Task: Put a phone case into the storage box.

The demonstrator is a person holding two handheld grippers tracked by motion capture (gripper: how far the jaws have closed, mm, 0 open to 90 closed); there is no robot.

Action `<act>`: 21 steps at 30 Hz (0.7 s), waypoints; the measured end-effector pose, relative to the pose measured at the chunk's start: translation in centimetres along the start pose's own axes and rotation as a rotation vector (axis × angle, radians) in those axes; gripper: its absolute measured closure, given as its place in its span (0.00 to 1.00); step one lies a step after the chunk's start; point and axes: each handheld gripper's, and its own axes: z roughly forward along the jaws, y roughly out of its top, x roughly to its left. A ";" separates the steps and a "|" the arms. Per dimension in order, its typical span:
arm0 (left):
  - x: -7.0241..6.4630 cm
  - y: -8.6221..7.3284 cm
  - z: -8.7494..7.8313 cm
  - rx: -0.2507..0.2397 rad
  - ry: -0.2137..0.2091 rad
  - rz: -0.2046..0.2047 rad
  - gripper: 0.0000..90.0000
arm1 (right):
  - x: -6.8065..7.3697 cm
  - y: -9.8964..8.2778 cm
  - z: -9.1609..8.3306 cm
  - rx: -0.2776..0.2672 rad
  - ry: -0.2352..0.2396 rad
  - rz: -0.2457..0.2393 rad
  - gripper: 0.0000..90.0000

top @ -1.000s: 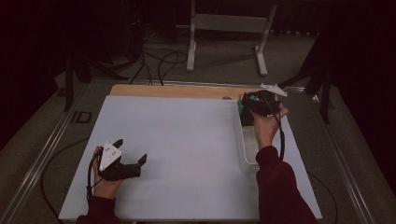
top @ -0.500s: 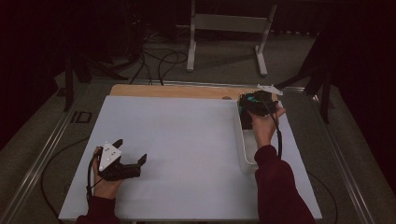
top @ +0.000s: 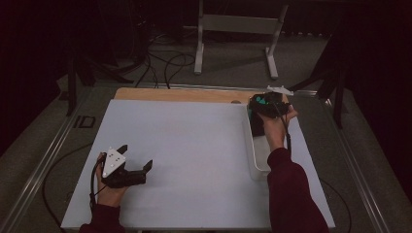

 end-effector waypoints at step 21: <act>0.2 0.0 -0.1 0.001 0.008 -0.004 0.00 | 0.6 -0.3 -3.2 -0.065 0.127 0.028 0.08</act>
